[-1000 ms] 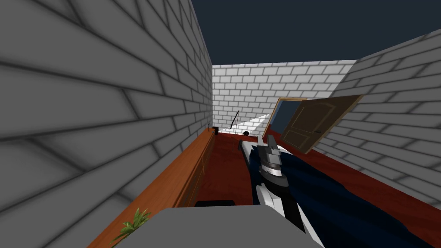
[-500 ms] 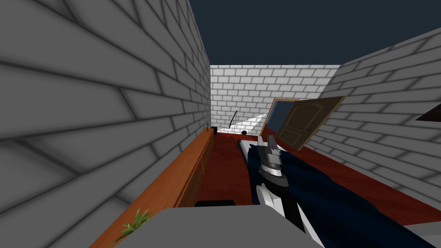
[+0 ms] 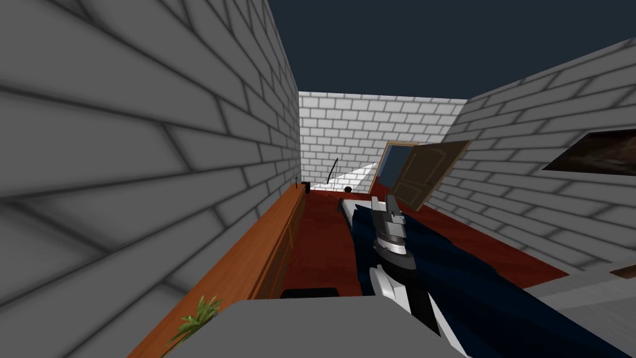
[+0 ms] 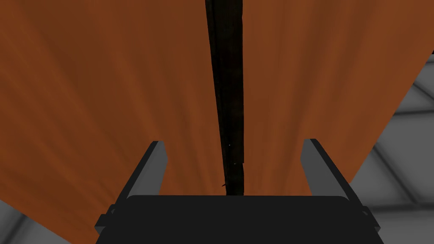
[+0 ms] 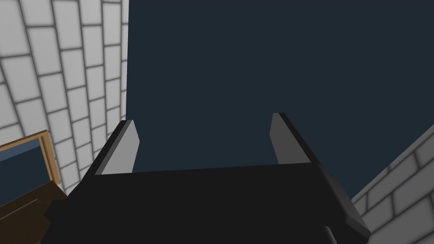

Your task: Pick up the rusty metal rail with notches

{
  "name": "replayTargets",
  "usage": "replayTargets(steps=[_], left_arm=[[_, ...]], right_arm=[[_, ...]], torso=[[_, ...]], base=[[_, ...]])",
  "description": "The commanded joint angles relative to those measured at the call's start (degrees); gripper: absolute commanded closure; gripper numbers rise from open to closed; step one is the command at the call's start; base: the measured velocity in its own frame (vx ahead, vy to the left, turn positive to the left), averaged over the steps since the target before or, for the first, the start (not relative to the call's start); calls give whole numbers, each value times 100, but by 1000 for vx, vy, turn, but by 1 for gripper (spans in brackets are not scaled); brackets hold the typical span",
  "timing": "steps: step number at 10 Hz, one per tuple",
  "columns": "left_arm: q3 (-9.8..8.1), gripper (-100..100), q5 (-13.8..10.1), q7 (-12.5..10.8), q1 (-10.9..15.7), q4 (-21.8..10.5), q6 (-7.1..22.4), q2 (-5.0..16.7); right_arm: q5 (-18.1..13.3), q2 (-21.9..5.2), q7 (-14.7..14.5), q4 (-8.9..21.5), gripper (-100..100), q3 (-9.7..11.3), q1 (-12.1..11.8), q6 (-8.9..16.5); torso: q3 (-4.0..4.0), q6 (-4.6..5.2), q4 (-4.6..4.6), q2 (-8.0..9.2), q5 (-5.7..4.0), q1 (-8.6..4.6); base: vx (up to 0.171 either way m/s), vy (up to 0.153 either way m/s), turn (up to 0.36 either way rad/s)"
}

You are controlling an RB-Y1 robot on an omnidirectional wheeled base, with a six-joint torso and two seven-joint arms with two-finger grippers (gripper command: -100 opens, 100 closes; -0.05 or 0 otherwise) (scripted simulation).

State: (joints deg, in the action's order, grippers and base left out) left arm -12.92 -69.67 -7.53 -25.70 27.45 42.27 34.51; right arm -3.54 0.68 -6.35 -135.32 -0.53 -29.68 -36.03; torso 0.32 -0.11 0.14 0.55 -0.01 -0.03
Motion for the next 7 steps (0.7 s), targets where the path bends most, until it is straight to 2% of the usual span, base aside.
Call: replayTargets(steps=[1,2,3,4,7], left_arm=[[-29,-100,100,-94,168,-166,-35,-50],[-39,-100,150,-143,233,-220,-50,-75],[-22,-100,131,-154,172,-141,-37,-66],[-25,100,134,-151,182,-158,-44,-69],[-26,100,130,-157,179,-159,-36,-74]], right_arm=[[0,0,0,0,0,0,0,0],[0,0,0,0,0,0,0,0],[0,0,0,0,0,-1,-1,0],[0,0,0,0,0,-1,-2,0],[0,0,0,-1,0,-1,-2,0]], torso=[[0,0,0,0,0,0],[-1,-2,-1,-3,1,7],[-7,-3,-3,-14,2,12],[-17,-4,-6,-31,2,10],[-26,0,-10,-46,5,18]], base=[[-123,9,-108],[-85,23,-53],[-32,10,-10],[-7,2,2],[0,0,0]])
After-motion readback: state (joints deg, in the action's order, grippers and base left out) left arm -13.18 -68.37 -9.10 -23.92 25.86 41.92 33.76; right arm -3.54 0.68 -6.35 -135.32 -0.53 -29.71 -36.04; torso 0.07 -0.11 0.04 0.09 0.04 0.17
